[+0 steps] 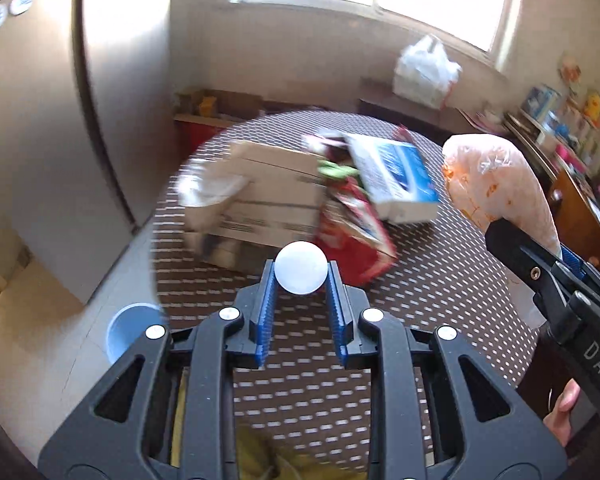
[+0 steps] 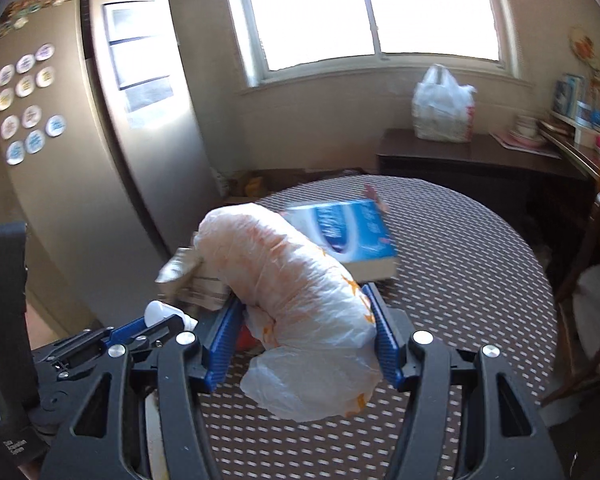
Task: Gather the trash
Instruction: 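Carry both items over the blue wastebasket and open both tools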
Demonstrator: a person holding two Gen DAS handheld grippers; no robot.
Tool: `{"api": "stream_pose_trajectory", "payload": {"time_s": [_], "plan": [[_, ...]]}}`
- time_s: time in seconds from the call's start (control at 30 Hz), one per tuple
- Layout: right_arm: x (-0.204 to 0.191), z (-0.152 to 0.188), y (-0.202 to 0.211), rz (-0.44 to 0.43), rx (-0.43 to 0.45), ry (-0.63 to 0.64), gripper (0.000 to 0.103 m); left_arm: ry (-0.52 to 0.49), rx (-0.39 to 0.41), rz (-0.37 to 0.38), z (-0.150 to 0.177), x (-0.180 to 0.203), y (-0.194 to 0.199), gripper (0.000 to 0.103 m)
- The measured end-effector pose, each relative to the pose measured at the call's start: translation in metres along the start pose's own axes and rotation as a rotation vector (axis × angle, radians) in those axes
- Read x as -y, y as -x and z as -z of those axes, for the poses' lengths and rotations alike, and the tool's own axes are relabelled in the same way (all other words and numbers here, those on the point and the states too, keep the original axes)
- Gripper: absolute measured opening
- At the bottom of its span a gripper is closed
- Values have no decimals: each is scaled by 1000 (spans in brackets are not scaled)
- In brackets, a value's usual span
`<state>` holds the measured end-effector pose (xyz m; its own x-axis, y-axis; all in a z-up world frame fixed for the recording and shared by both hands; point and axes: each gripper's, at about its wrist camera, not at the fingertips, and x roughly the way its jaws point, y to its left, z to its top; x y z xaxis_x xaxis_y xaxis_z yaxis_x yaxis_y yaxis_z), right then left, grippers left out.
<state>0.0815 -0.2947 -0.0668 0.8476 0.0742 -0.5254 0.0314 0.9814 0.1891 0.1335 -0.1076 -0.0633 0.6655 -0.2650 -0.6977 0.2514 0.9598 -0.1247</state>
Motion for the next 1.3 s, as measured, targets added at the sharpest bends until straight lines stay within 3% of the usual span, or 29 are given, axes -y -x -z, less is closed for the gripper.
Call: {"api": "stream_pose_trajectory", "payload": {"time_s": [0.27, 0.6, 0.77, 1.03, 1.1, 1.13, 1.17, 1.3], "plan": [[-89, -13, -20, -181, -1, 113, 59, 127, 59, -128, -1, -77, 28, 24], [-199, -5, -57, -366, -74, 220, 59, 302, 38, -296, 18, -179, 41, 24], [-239, 5, -88, -392, -146, 233, 59, 363, -16, -361, 29, -228, 27, 24], [-272, 17, -134, -356, -227, 247, 59, 398, -120, -360, 37, -284, -18, 25], [-274, 19, -141, -344, -240, 242, 59, 394, -135, -370, 38, -292, -26, 35], [-276, 20, -145, -338, -245, 244, 59, 388, -143, -385, 37, -298, -30, 65], [-278, 21, -148, -331, -251, 245, 59, 386, -135, -384, 37, -305, -31, 76], [-289, 29, -160, -323, -287, 253, 59, 420, -128, -392, 42, -326, -32, 76]]}}
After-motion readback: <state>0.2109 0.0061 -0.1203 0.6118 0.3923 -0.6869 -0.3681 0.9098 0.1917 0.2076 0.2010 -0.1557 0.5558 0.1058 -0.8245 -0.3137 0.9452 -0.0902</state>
